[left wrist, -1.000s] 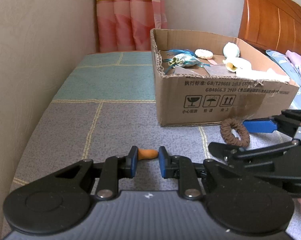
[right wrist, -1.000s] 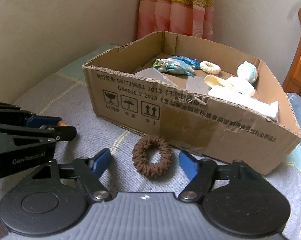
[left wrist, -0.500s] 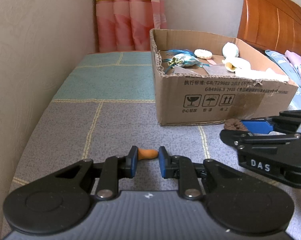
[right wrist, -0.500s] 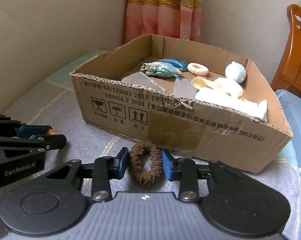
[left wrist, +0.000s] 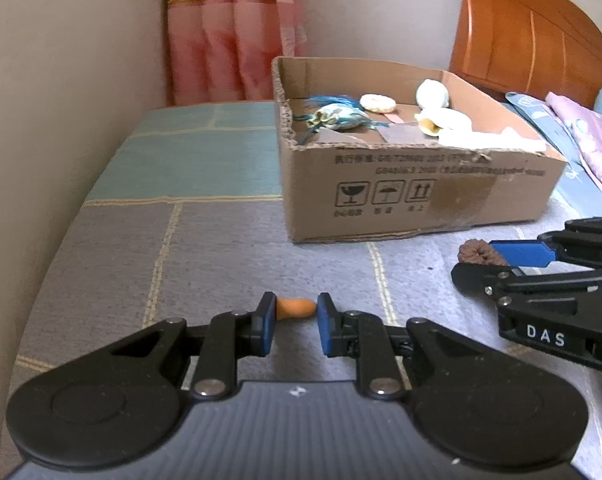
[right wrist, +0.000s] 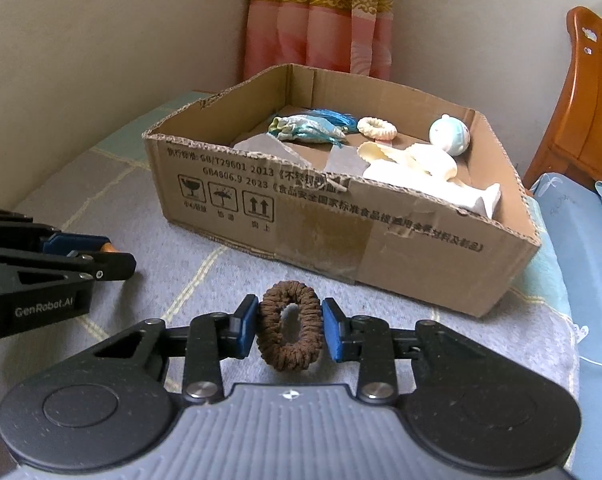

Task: Organize soft objects
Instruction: 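Grasp the orange piece with the left tool while the right tool grasps the brown scrunchie, then carry the orange piece and scrunchie over the box and open both tools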

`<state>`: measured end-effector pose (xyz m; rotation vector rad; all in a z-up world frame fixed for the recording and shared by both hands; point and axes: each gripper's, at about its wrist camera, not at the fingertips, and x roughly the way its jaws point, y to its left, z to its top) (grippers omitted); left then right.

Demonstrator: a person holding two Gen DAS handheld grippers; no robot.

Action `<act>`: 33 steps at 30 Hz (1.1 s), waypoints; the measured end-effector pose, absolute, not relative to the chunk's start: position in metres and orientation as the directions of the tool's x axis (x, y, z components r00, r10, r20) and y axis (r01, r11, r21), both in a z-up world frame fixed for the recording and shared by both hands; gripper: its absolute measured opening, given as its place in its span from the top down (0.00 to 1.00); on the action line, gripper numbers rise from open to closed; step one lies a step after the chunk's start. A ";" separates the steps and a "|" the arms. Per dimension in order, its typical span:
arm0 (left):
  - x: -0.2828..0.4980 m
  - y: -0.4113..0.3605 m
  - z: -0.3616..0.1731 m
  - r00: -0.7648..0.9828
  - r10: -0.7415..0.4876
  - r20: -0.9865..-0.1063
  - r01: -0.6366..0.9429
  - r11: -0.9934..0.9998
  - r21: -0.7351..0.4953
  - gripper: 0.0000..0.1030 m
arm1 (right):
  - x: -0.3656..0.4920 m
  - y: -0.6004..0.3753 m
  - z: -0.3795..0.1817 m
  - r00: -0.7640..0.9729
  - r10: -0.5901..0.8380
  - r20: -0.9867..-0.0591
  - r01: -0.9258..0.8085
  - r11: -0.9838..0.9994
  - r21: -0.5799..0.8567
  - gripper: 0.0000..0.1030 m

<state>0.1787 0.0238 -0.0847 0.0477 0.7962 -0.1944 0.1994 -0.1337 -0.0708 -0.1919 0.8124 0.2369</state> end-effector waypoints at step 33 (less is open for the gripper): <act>0.269 -0.060 0.009 0.809 -0.217 -0.546 0.349 0.925 0.150 0.16 | 0.178 -0.179 0.016 0.753 0.190 -0.630 -0.305 0.949 -0.077 0.62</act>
